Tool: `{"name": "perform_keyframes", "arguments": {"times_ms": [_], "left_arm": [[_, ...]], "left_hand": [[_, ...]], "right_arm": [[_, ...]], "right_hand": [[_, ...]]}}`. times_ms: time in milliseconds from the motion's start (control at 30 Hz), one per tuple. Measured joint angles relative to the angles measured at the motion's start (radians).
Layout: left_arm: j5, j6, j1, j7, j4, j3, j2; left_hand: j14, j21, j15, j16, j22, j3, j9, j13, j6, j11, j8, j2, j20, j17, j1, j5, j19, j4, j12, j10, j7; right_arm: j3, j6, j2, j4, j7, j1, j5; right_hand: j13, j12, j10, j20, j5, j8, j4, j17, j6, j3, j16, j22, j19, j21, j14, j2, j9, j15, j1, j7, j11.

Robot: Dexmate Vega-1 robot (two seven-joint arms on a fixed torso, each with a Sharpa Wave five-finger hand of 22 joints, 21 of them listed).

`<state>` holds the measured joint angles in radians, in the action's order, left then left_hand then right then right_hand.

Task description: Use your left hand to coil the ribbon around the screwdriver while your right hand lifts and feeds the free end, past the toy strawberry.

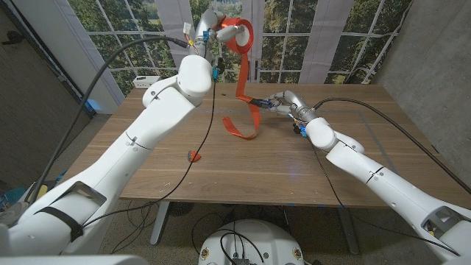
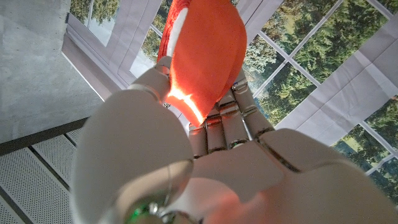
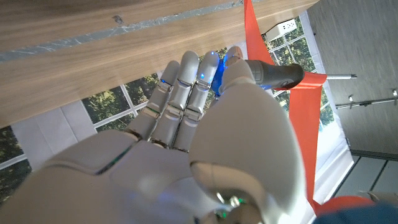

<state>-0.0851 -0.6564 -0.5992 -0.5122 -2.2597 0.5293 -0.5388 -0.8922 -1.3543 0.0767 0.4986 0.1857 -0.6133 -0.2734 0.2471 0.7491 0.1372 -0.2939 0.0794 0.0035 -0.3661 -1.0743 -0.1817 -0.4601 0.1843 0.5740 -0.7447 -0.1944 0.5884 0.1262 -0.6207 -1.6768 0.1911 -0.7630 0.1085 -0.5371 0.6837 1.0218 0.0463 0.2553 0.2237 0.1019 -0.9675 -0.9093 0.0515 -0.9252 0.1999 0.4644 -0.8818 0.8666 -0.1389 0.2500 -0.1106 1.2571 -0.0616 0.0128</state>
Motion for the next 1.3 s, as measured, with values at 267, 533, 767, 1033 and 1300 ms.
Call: {"name": "perform_keyframes", "arguments": {"times_ms": [267,533,767,1033,1300], "left_arm": [[0.007,0.045,-0.010,0.023,-0.016,-0.007,0.005],[-0.022,0.070,-0.011,0.074,-0.023,-0.011,0.006],[-0.094,0.098,-0.011,0.147,-0.016,-0.017,0.007],[-0.207,0.139,-0.013,0.237,0.007,-0.032,0.002],[-0.311,0.173,-0.015,0.320,0.008,-0.033,-0.026]], "left_hand": [[0.000,0.000,0.000,-0.001,-0.004,0.000,0.000,0.000,0.000,0.000,0.002,0.001,0.000,0.000,0.001,0.000,0.000,0.000,-0.001,0.000,0.000],[0.000,-0.009,0.000,0.001,-0.005,0.000,0.000,0.000,0.000,0.000,0.005,0.004,0.000,0.000,0.004,-0.004,0.004,0.000,-0.004,0.000,0.000],[0.000,-0.009,0.000,0.002,-0.005,0.000,-0.001,0.000,0.000,0.000,0.009,0.004,-0.002,0.000,0.004,-0.004,0.006,0.000,-0.006,0.000,0.000],[0.000,-0.009,0.000,0.002,-0.005,0.001,-0.001,0.000,0.001,0.000,0.013,0.004,-0.003,0.000,0.004,-0.004,0.005,-0.001,-0.009,0.000,0.000],[0.000,-0.015,0.000,0.001,-0.005,0.001,-0.001,0.000,0.004,0.000,0.016,0.004,-0.004,0.000,0.004,-0.004,0.003,-0.001,-0.012,0.000,0.000]], "right_arm": [[0.028,0.082,0.011,0.011,0.008,0.026,-0.008],[0.038,0.181,0.027,-0.005,0.034,0.038,-0.019],[0.038,0.253,0.043,-0.038,0.048,0.046,-0.051],[0.036,0.323,0.057,-0.071,0.077,0.057,-0.082],[0.034,0.375,0.074,-0.086,0.117,0.070,-0.106]], "right_hand": [[0.000,0.000,0.002,-0.004,-0.001,-0.001,0.000,0.005,0.000,0.000,-0.008,-0.005,0.004,-0.013,0.000,-0.003,0.000,0.000,0.003,0.000,0.002],[0.005,0.000,0.018,-0.014,-0.003,-0.004,0.005,0.014,0.000,0.004,-0.016,-0.005,0.014,-0.024,0.000,-0.003,0.000,0.000,0.003,0.000,0.007],[0.009,0.000,0.026,-0.022,0.000,-0.004,0.005,0.019,0.000,0.003,-0.025,-0.005,0.022,-0.033,0.005,-0.008,0.000,-0.002,0.008,0.000,0.014],[0.014,-0.001,0.026,-0.027,0.000,-0.004,0.006,0.023,0.000,0.003,-0.033,-0.005,0.027,-0.036,0.007,-0.009,0.000,0.000,0.009,0.000,0.014],[0.017,-0.001,0.029,-0.027,0.000,-0.004,0.010,0.028,0.000,-0.001,-0.041,-0.005,0.027,-0.044,0.007,-0.009,0.000,0.000,0.009,0.000,0.017]]}}
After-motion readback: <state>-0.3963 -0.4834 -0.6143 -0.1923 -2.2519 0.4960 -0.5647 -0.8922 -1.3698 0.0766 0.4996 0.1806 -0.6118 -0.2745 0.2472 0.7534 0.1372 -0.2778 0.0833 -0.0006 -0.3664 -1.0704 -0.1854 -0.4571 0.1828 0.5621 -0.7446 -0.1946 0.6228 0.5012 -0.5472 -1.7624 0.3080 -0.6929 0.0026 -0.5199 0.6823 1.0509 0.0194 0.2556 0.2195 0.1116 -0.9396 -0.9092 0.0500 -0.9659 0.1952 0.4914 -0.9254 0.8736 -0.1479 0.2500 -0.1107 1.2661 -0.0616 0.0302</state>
